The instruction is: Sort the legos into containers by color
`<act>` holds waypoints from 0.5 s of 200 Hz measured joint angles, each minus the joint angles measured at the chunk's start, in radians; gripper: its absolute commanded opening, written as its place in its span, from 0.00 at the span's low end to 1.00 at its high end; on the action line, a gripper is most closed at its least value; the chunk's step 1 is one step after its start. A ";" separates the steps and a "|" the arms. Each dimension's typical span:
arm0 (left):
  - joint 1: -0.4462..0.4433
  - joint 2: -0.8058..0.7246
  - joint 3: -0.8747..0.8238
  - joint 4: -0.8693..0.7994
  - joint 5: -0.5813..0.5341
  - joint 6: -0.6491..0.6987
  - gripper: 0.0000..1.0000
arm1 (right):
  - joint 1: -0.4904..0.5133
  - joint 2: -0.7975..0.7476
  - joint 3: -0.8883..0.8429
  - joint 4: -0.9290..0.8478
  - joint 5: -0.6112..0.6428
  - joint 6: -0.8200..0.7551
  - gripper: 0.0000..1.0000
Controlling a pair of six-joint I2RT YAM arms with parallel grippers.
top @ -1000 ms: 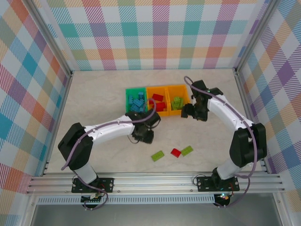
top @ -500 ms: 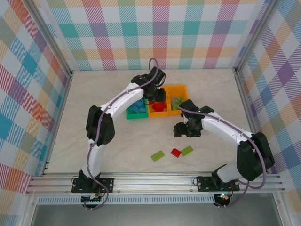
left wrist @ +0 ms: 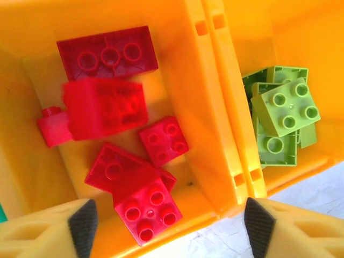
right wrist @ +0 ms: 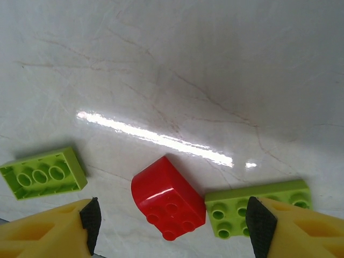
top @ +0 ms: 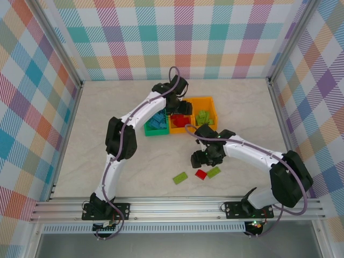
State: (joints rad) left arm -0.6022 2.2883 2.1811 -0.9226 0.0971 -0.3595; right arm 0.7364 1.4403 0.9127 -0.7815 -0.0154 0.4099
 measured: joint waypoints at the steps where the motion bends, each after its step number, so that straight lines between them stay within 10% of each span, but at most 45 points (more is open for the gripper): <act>1: 0.000 -0.002 -0.002 0.001 0.000 -0.002 0.82 | 0.002 0.003 0.001 -0.001 0.000 0.000 0.73; 100: 0.010 -0.409 -0.362 0.120 0.007 -0.069 0.98 | 0.141 0.080 0.014 -0.102 0.049 -0.038 0.71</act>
State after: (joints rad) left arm -0.5926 1.8793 1.8194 -0.8024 0.1043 -0.4286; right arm 0.8772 1.5208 0.9272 -0.8837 0.0334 0.3717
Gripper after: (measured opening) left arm 0.971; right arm 0.705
